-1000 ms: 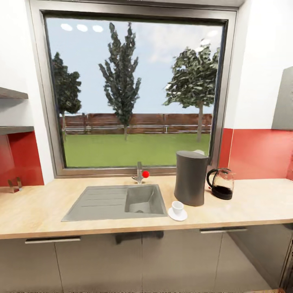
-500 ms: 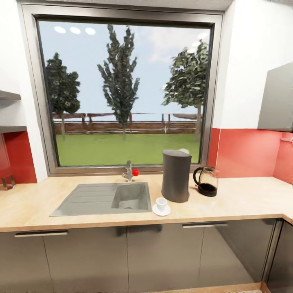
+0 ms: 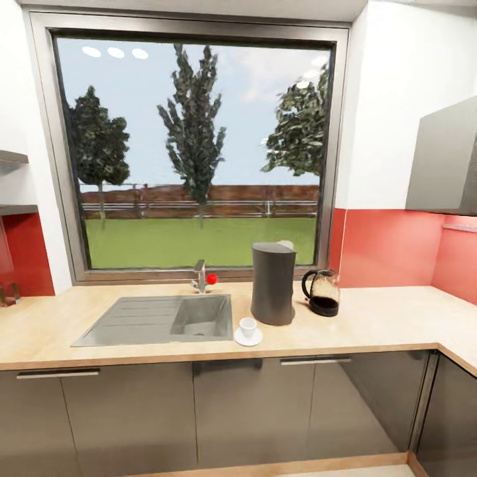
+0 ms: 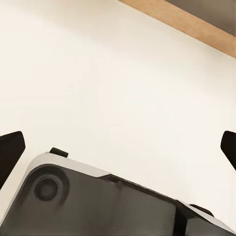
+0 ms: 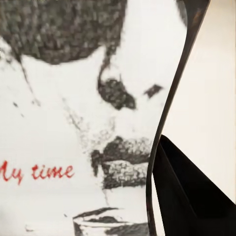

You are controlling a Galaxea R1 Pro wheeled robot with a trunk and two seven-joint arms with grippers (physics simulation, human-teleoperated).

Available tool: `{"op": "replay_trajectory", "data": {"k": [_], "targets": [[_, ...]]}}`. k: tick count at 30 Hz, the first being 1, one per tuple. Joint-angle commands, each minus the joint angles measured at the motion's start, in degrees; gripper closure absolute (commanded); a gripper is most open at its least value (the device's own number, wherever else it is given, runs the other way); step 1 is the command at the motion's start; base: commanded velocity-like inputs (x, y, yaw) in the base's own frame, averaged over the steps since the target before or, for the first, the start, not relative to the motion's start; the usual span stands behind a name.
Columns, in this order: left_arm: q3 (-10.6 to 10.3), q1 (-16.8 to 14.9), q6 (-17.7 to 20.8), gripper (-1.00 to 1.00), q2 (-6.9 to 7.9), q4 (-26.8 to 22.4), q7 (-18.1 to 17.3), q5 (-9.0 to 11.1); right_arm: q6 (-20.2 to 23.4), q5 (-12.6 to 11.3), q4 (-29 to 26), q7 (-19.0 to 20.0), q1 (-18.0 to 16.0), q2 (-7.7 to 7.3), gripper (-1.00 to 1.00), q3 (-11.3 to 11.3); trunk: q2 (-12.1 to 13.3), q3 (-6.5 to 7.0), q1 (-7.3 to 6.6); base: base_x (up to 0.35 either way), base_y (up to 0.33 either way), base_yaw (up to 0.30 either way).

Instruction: Set up a coffee station on the kitchen countertop: keep the coffee maker on the countertop, move the bottle of coffee from the kitchen shelf to the counter next to the coffee maker, place a paper coffee filter on top of the coffee maker, put the saucer next to the coffee maker with the coffee cup on the saucer, and place the electric kettle next to the coffee maker.

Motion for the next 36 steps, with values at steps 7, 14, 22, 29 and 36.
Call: {"op": "replay_trajectory", "data": {"k": [7,14,22,29,36], "targets": [[-0.45,0.04,0.05,-1.00,-0.17,-0.05,-0.16,0.59,0.06,-5.45,-15.41,-8.47,-0.05,1.32,1.00,0.21,-0.03,-0.01,0.02,0.024,-0.065,0.000],[-0.51,0.02,0.26,-1.00,-0.22,-0.05,0.01,0.64,0.67,-5.83,-28.34,-9.86,-0.13,0.65,1.00,-0.24,-0.03,-0.01,0.02,0.140,-0.232,0.000],[-0.81,0.04,-0.26,-1.00,-0.20,-0.05,-0.03,-0.04,20.40,-5.81,-75.73,-9.12,-0.09,-1.86,1.00,-17.62,-0.03,-0.01,0.02,0.012,-0.018,0.000],[-0.82,0.03,-0.22,-1.00,-0.25,-0.05,-0.04,-0.16,28.23,-5.77,-82.35,-9.40,-0.44,-1.27,1.00,-23.58,-0.03,-0.01,0.02,0.000,0.000,0.000],[-1.02,0.04,-0.13,-1.00,-0.25,0.03,-0.04,-0.19,31.41,-3.76,-76.74,-8.85,-10.14,2.38,1.00,-23.74,-0.03,-0.01,0.02,0.000,0.000,0.000]]}}
